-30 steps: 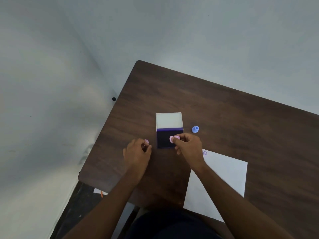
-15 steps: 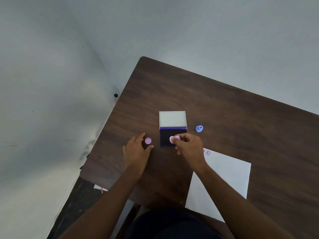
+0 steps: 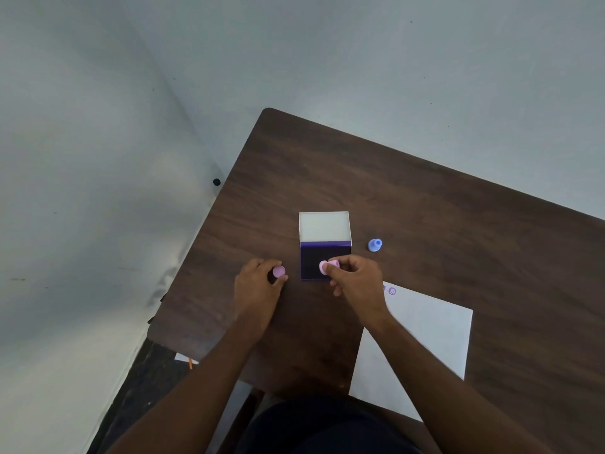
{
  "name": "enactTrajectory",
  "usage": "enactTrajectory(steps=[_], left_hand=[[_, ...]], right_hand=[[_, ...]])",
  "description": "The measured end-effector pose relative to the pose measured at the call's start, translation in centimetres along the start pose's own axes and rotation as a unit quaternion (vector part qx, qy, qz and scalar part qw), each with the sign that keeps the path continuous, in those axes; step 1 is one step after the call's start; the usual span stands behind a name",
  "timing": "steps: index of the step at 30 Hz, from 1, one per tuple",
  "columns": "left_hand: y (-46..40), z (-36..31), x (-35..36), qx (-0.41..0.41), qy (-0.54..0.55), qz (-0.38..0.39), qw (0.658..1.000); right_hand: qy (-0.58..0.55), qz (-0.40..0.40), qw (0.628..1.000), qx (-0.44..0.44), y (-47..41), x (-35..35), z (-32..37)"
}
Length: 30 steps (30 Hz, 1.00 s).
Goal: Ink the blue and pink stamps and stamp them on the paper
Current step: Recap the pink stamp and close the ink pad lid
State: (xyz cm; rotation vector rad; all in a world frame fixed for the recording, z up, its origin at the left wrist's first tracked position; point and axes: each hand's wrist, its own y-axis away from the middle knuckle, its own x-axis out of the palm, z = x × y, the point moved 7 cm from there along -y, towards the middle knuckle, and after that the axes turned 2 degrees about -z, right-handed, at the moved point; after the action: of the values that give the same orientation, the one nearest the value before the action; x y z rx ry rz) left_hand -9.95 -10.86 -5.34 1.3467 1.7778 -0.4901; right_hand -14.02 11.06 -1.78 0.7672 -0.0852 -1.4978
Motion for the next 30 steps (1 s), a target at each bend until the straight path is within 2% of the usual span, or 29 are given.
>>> enactTrajectory(steps=[4, 11, 17, 21, 23, 25, 28, 30], left_hand=[[0.4, 0.1, 0.1, -0.065, 0.115, 0.008, 0.991], [1.1, -0.8, 0.5, -0.13, 0.283, 0.077, 0.947], [1.6, -0.6, 1.8, -0.236, 0.416, 0.132, 0.868], [1.7, -0.7, 2.4, -0.294, 0.549, 0.155, 0.767], [1.6, -0.9, 2.2, -0.292, 0.577, 0.158, 0.746], [1.5, -1.2, 2.1, -0.269, 0.565, 0.167, 0.762], [1.3, -1.4, 1.9, -0.192, 0.448, 0.191, 0.852], [1.2, -1.8, 1.9, -0.142, 0.383, 0.204, 0.89]], right_hand=[[-0.001, -0.002, 1.0, -0.005, -0.1, -0.1, 0.0], [0.001, 0.0, 1.0, -0.008, -0.2, 0.1, 0.0], [-0.007, 0.009, 1.0, -0.013, 0.0, 0.2, 0.0], [-0.02, 0.01, 1.0, -0.02, 0.0, 0.1, -0.1], [-0.023, 0.011, 1.0, -0.016, -0.1, 0.1, -0.2], [-0.027, 0.01, 0.999, -0.013, -0.1, 0.1, -0.3], [-0.035, 0.016, 0.999, -0.01, -0.1, 0.2, -0.4], [-0.046, 0.024, 0.999, -0.011, -0.1, 0.3, -0.4]])
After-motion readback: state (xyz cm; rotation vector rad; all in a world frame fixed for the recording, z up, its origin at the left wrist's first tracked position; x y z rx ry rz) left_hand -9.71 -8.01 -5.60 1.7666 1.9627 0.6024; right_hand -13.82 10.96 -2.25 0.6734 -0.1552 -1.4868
